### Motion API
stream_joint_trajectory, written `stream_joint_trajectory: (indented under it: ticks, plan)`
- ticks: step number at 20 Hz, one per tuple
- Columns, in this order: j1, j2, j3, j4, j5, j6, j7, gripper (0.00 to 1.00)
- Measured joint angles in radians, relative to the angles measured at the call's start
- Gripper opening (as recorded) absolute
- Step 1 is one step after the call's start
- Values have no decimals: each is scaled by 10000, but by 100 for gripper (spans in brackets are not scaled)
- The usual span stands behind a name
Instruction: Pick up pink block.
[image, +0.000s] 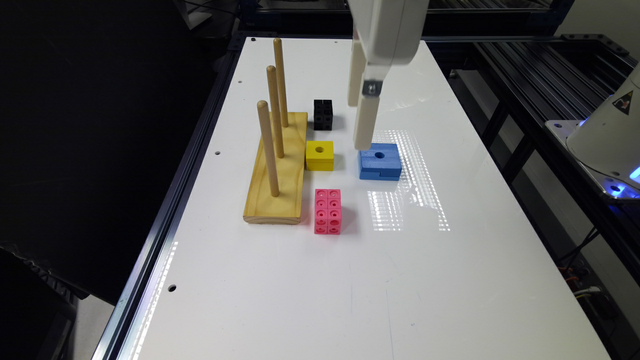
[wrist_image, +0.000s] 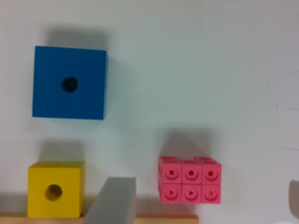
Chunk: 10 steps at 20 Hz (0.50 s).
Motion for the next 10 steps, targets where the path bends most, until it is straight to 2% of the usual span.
stream_joint_trajectory:
  ticks: [2, 6, 10]
  plan:
    - [-2, 276, -1, 1, -19, 274, 0, 100]
    - [-3, 492, -1, -29, -24, 434, 0, 100]
    - [-5, 1212, -9, -36, -94, 1105, 0, 100]
